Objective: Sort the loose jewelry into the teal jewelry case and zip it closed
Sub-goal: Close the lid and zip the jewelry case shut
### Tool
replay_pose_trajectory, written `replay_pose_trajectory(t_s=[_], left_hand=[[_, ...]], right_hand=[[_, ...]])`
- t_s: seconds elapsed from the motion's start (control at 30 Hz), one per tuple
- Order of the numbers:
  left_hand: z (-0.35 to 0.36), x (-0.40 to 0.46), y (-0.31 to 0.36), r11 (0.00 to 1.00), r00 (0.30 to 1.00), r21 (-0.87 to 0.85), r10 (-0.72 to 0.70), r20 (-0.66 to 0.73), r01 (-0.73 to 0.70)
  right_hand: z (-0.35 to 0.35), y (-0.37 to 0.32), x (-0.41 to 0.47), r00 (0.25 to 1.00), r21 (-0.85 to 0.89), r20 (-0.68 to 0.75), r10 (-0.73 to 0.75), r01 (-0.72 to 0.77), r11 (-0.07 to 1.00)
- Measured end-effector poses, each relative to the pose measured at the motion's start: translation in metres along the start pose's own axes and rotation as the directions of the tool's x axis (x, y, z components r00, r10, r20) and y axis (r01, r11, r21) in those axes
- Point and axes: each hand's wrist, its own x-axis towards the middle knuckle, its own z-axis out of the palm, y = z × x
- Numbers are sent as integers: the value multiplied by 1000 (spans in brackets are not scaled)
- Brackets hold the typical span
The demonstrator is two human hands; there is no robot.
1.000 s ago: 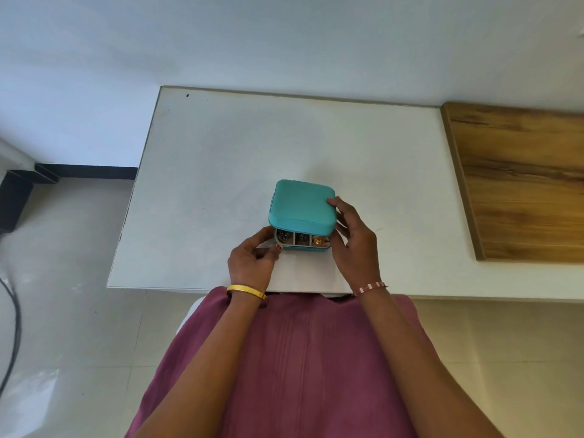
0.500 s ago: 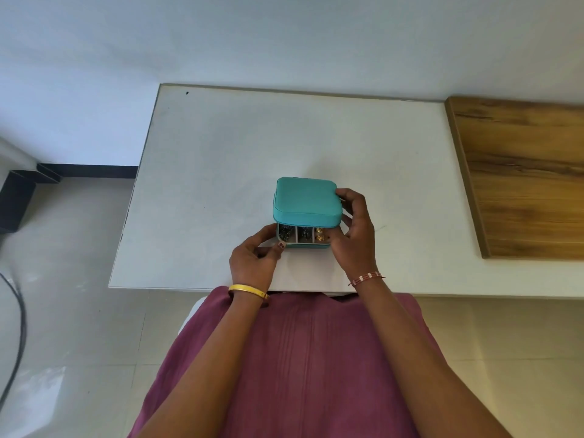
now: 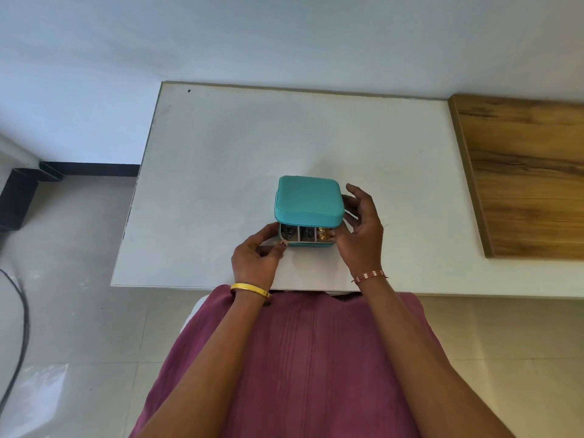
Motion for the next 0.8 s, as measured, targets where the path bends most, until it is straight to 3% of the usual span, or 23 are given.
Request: replay_pose_trajectory(t_s=[0.2,0.57,0.7,0.8], left_hand=[[0,1,-1,1000,1000,13,-5,4,5],[0,0,0,1000,1000,5,-11,-7,11],[-1,0,1,1000,1000,-10,-28,-7,28],[-1,-1,2,999,999,-6,-32,-11,32]], right_hand=[[-2,6,-2,995,-168,26,-94,97,981],[-11,13,-6,959,-257,98,-264,281,925],[-14,19,-6,965,-305,73,-253,263,915],[-12,15,-9,976,-239,64,-207,216,947]])
